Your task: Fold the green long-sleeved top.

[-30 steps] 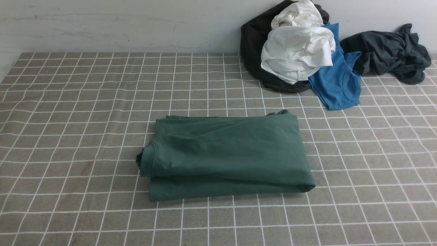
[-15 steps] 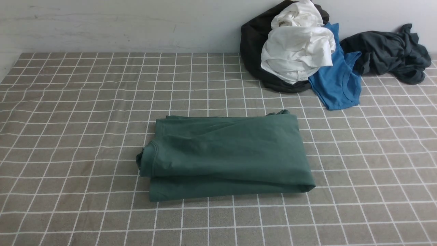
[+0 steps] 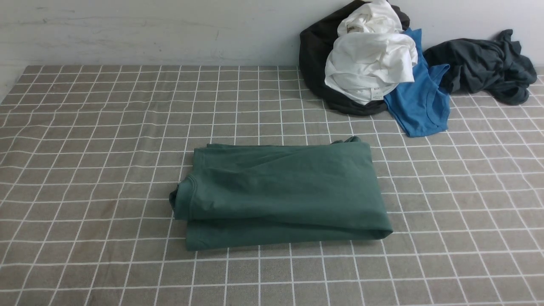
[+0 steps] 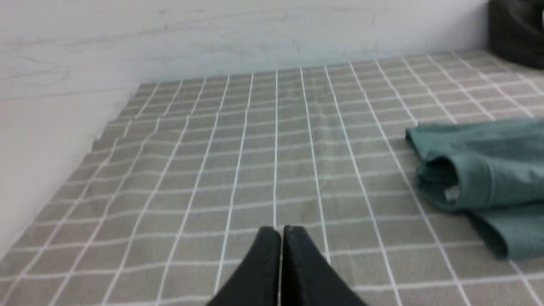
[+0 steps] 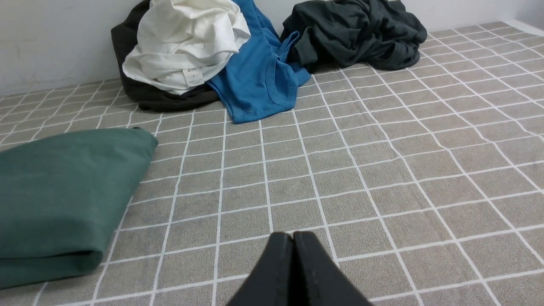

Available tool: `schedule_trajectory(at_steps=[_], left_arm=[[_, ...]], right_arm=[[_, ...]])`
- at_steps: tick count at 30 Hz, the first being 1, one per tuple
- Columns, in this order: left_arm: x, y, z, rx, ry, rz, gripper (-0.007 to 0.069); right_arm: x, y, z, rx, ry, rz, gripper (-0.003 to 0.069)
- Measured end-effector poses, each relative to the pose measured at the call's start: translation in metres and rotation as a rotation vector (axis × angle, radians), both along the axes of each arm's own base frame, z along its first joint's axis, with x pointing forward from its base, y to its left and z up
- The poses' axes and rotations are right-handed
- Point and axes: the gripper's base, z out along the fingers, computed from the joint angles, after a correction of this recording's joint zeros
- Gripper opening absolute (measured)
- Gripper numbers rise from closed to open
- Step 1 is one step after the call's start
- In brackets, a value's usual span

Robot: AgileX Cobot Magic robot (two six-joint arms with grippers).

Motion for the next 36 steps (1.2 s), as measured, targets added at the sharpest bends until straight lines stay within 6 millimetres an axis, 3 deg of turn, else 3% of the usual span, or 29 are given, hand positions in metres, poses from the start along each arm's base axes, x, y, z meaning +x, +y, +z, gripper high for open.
schedule_trajectory(at_steps=[3, 5, 36], left_arm=[[0.001, 0.000, -0.018, -0.011, 0.061, 0.001, -0.0008], [0.001, 0.000, -0.020, -0.020, 0.077, 0.001, -0.0008], [0.001, 0.000, -0.020, -0.014, 0.084, -0.001, -0.0008]], right_arm=[[0.000, 0.000, 0.000, 0.000, 0.000, 0.000, -0.0014], [0.000, 0.000, 0.000, 0.000, 0.000, 0.000, -0.0014], [0.000, 0.000, 0.000, -0.001, 0.000, 0.000, -0.0014]])
